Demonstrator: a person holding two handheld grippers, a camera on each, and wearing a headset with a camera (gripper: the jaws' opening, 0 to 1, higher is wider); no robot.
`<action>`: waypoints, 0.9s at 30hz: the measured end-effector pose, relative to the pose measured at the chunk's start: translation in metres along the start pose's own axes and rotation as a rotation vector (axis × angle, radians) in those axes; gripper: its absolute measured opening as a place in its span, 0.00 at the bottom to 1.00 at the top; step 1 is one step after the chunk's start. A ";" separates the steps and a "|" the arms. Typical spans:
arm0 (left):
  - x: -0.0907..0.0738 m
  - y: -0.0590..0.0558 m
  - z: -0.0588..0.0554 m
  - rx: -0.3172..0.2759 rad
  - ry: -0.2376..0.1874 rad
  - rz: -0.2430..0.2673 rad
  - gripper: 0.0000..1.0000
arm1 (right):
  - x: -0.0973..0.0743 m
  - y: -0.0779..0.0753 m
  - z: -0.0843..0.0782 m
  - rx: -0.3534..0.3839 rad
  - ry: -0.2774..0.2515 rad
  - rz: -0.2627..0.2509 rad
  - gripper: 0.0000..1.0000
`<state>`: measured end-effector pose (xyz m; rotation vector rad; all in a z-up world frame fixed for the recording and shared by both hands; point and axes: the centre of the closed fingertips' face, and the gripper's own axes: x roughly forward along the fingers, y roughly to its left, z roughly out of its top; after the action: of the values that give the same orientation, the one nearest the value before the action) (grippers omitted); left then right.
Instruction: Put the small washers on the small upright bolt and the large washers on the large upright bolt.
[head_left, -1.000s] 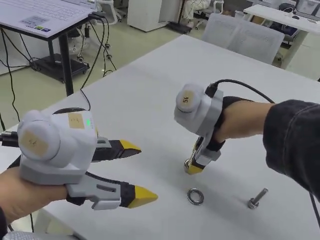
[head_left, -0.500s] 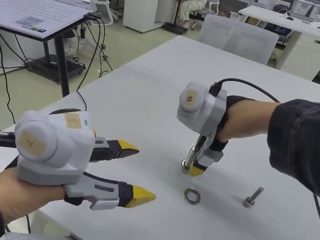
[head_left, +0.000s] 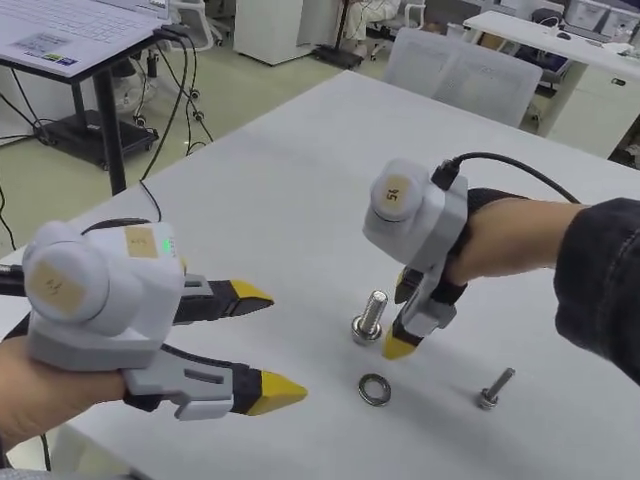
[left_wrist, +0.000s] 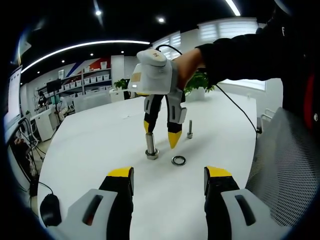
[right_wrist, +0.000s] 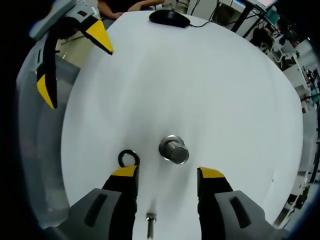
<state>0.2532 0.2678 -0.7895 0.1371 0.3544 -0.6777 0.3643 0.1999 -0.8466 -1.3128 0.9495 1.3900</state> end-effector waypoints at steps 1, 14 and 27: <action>0.000 0.000 0.000 0.000 -0.001 0.000 0.56 | -0.001 0.001 -0.001 0.002 -0.003 -0.002 0.49; 0.000 -0.001 0.002 0.004 -0.009 -0.001 0.56 | -0.011 0.021 -0.003 0.014 -0.033 -0.010 0.51; 0.000 -0.001 0.001 0.001 -0.015 -0.005 0.56 | 0.002 0.046 0.000 0.010 -0.044 0.026 0.49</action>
<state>0.2529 0.2675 -0.7887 0.1321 0.3399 -0.6833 0.3197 0.1896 -0.8524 -1.2614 0.9455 1.4270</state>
